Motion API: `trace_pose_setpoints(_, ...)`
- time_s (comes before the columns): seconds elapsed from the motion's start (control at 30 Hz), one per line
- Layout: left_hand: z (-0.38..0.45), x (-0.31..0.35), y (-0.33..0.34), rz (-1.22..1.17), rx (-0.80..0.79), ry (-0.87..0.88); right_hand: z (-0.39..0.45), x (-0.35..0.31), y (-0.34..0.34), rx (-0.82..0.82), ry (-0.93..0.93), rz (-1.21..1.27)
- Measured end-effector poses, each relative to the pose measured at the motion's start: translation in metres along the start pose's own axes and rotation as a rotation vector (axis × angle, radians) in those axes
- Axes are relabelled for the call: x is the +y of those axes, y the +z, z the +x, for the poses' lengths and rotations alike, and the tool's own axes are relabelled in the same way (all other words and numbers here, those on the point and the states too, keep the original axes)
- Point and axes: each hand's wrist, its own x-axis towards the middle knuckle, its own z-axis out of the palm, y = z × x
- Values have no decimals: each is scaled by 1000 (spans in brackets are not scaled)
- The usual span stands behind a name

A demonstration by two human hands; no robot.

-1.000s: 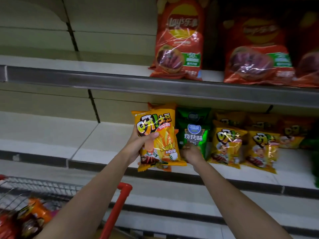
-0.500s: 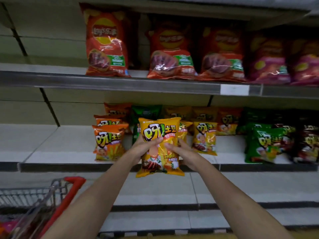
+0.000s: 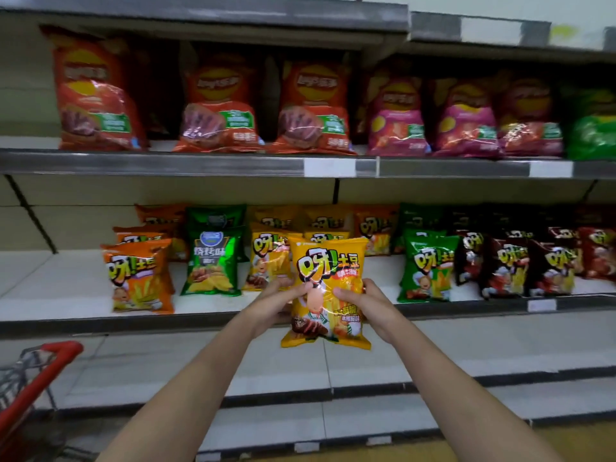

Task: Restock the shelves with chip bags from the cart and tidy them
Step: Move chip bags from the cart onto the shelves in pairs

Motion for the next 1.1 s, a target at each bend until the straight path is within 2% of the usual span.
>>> trace_pose_setpoints(0.1, 13, 0, 28, 51, -10, -50, 5, 7, -27, 23, 14, 30)
trace_pose_setpoints(0.3, 61, 10, 65, 268, -51, 6, 34, 14, -68, 45, 20, 2)
trace_pose_setpoints(0.57, 141, 4, 83, 264, 17, 0, 110, 15, -104, 111, 42, -359)
trace_pose_setpoints(0.77, 169, 9, 54, 234, 106, -21, 163, 13, -80, 40, 29, -402)
trace_pose_setpoints(0.97, 172, -3, 6, 201, 259, -37, 196, 24, -33, -42, -16, -515)
trace_pose_setpoints(1.1, 176, -13, 5, 244, 384, -12, 205, 35, -22, -35, 11, -593)
